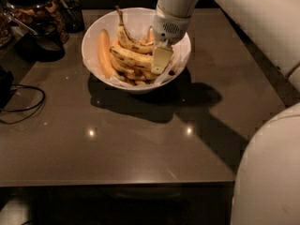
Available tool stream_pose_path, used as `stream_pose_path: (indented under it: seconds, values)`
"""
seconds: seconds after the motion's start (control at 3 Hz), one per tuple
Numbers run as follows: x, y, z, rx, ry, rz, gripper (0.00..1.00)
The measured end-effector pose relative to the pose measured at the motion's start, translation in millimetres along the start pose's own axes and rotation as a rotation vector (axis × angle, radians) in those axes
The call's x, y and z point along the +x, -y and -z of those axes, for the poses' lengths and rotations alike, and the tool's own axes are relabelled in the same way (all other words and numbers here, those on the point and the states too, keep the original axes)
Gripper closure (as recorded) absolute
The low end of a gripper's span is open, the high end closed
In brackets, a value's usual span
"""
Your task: Pick banana from white bowl
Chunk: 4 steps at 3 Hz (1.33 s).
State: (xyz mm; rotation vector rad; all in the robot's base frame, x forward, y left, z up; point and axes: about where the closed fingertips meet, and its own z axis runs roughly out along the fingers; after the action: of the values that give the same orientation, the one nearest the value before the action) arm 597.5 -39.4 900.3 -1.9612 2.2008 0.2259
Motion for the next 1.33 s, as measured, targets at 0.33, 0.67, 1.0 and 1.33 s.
stream_pose_path:
  seconds: [0.33,0.67,1.0,1.33]
  values:
    - [-3.5,4.3,-2.3,0.012,0.011,0.0,0.87]
    - [-3.5,4.2,-2.1,0.013,0.011,0.0,1.0]
    - [-4.3,1.6,9.3,0.044,0.029,-0.003,1.0]
    - [-2.5,-20.5,52.9,0.092,0.092,0.0,1.0]
